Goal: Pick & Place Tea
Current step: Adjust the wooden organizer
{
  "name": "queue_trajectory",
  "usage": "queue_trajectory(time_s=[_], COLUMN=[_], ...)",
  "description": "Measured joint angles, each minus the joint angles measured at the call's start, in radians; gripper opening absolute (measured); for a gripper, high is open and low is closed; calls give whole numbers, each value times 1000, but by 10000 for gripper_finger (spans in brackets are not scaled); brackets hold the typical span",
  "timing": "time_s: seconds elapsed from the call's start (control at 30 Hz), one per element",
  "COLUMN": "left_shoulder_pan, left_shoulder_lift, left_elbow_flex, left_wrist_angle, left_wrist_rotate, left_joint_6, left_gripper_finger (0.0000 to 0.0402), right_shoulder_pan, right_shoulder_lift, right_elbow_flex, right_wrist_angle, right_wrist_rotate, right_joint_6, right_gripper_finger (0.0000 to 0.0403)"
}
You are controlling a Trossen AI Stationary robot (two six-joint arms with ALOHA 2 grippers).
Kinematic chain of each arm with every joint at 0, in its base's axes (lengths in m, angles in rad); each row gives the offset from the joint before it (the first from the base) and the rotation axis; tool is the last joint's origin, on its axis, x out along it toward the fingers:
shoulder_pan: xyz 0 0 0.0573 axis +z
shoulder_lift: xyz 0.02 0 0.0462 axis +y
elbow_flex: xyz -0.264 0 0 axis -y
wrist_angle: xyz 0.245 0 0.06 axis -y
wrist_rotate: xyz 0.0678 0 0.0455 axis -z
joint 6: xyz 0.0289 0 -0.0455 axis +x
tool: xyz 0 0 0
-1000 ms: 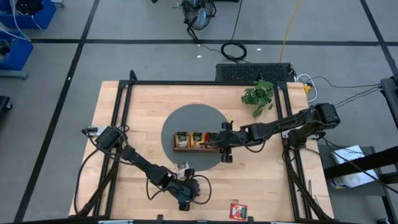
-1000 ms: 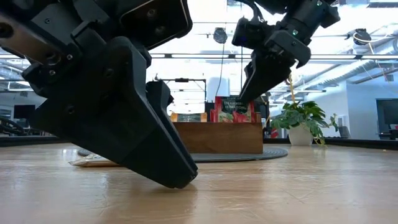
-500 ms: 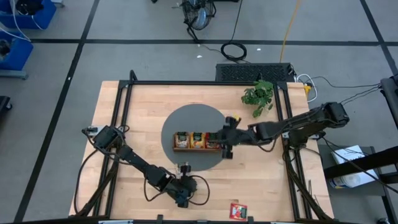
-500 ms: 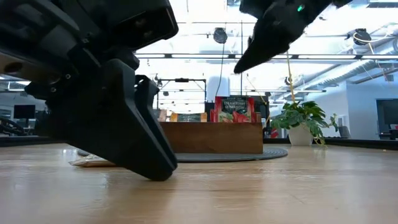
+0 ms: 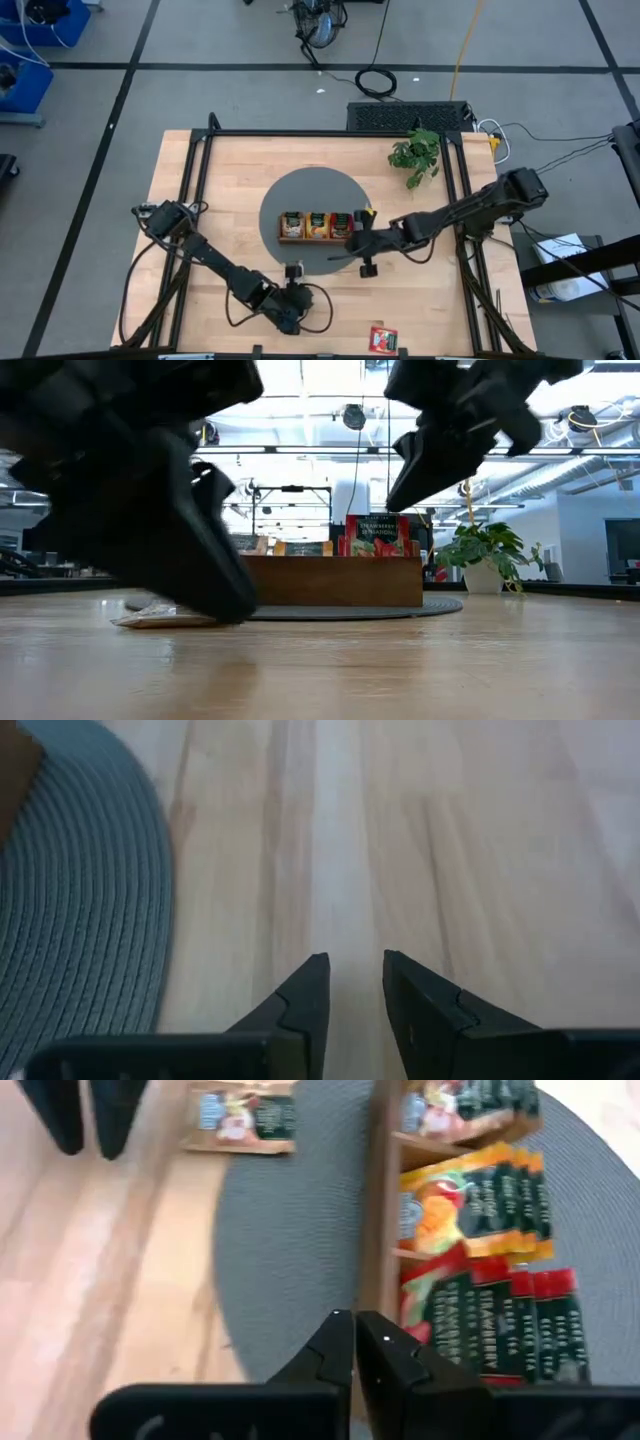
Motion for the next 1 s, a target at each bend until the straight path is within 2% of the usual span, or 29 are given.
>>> queue_trajectory(time_s=[0.37, 0.5, 0.63, 0.8, 1.0], left_shoulder_pan=[-14, -35, -64, -101, -95], left_shoulder_lift=[-54, -102, -148, -146, -103], left_elbow_flex=[-1, -1, 1, -1, 1], left_wrist_angle=[-44, -134, -229, -325, -381], left_wrist_rotate=[-29, -139, -256, -232, -232], left_joint_6=[-34, -125, -245, -432, -489], left_gripper_finger=[102, 102, 102, 102, 102], right_shoulder_pan=[-146, -164, -115, -9, 74], right_shoulder_lift=[1, 1, 1, -4, 4], right_elbow_flex=[-84, -115, -118, -118, -118], right_wrist_angle=[60, 118, 223, 386, 451], right_wrist_rotate=[0, 0, -3, -28, -66], right_joint_6=[43, 43, 39, -29, -38], right_gripper_finger=[2, 1, 2, 1, 5])
